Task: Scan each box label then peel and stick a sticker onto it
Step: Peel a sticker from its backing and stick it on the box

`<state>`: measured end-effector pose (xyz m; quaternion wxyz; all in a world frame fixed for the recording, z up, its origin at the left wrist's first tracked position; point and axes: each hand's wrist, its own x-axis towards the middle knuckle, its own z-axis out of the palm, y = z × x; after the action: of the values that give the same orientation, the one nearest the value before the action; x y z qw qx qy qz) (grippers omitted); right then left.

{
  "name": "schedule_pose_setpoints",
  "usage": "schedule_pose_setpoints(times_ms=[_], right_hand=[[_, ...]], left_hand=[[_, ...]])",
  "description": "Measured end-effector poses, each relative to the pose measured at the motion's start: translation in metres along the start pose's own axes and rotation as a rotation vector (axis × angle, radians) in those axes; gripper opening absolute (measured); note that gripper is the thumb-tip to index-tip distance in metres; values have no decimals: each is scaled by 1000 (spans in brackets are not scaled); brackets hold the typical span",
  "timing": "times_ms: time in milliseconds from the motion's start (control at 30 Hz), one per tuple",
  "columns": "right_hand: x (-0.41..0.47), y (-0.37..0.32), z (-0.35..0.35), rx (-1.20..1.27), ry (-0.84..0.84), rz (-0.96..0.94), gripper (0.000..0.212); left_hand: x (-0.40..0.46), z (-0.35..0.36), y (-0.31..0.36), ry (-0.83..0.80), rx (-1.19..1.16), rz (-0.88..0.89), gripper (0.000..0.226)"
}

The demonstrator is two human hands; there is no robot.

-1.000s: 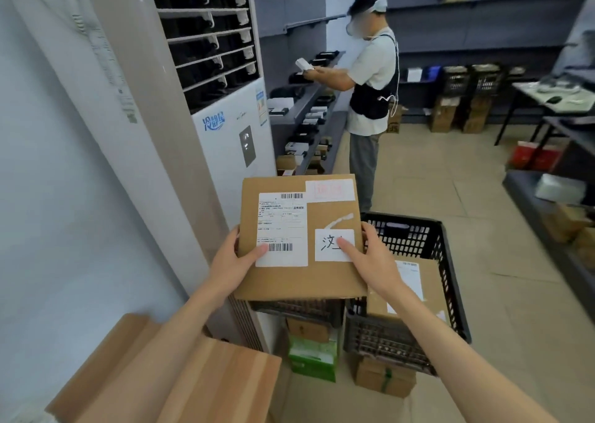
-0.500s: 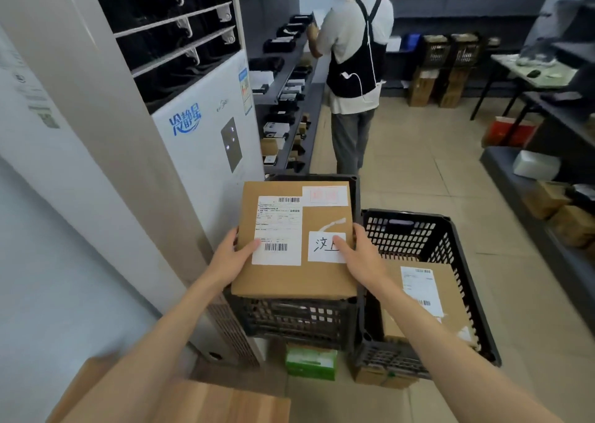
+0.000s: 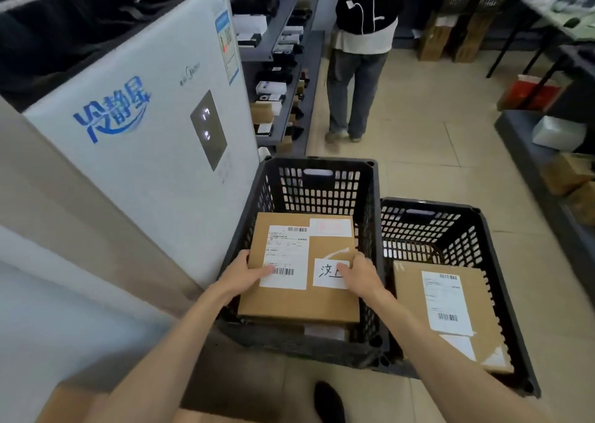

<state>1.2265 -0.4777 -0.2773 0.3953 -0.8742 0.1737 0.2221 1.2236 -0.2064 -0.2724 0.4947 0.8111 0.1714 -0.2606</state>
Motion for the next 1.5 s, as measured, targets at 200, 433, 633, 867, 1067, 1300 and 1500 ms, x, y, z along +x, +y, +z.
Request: schedule_pose_setpoints(times_ms=[200, 433, 633, 867, 1067, 1300, 1500], right_hand=[[23, 14, 21, -21, -53, 210, 35], [34, 22, 39, -39, -64, 304, 40], [29, 13, 30, -141, -45, 201, 52], [-15, -44, -7, -472, 143, -453, 42], [-82, -96, -19, -675, 147, -841, 44], [-173, -114, 8, -770, 47, -1127, 47], [-256, -122, 49, -762, -75, -1409, 44]], left_hand=[[33, 21, -20, -79, 35, -133, 67], [55, 27, -31, -81, 111, -168, 73], [47, 26, -21, -49, 192, -100, 88], [-27, 10, 35, 171, 413, 246, 58], [-123, -4, 49, 342, 489, 393, 52], [-245, -15, -10, 595, 722, 317, 48], [-375, -20, -68, 845, 846, 107, 62]])
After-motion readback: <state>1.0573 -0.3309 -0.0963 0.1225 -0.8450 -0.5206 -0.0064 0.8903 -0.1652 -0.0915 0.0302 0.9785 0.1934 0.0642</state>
